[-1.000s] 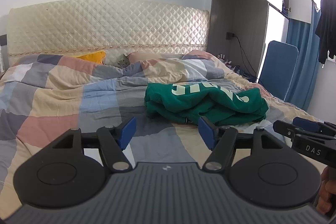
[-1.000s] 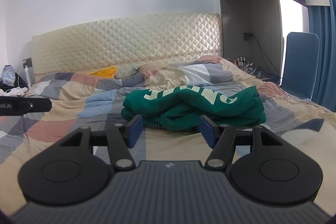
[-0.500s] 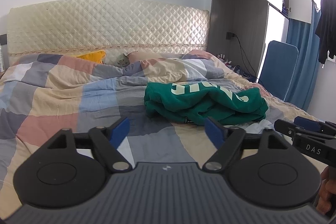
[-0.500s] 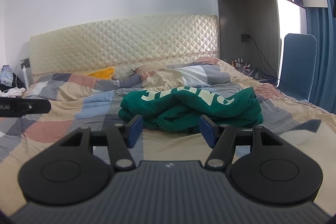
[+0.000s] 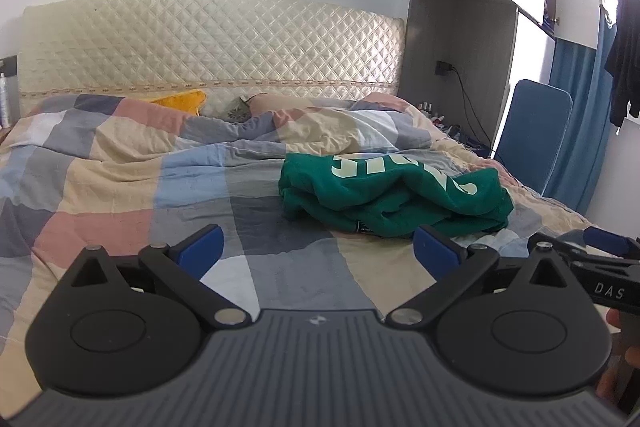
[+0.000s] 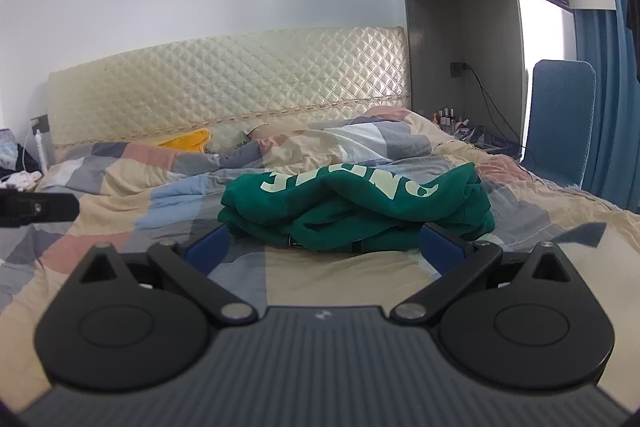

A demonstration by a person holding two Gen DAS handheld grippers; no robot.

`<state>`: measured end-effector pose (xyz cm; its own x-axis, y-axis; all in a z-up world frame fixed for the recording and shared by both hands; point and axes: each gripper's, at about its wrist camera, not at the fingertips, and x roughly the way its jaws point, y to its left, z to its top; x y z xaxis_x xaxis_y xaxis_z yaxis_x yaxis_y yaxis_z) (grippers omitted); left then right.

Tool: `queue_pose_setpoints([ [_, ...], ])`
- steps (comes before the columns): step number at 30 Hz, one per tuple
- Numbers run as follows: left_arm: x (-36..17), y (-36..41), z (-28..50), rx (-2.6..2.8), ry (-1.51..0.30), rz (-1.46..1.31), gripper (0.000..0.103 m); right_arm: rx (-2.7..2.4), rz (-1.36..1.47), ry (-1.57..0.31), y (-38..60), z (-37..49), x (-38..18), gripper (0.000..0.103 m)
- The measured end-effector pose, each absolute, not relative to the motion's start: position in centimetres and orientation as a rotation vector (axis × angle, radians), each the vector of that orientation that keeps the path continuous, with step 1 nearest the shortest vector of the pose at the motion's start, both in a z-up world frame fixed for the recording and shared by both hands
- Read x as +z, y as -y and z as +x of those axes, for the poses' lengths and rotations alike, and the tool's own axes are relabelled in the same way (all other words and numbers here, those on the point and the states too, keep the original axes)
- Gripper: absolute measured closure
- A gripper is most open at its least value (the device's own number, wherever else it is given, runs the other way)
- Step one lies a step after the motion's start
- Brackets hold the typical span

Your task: Fold large clothes

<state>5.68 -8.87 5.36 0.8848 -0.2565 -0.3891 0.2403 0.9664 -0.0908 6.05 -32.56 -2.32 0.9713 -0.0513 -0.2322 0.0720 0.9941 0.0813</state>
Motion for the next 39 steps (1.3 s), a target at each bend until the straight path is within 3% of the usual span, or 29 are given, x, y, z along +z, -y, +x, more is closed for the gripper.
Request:
queue_pose_setpoints([
  [39,5.14,9.03,5.92,-0.206,-0.421,-0.034,0.000,-0.058,0.102,-0.240,32.37,5.89,-2.42,0.000],
])
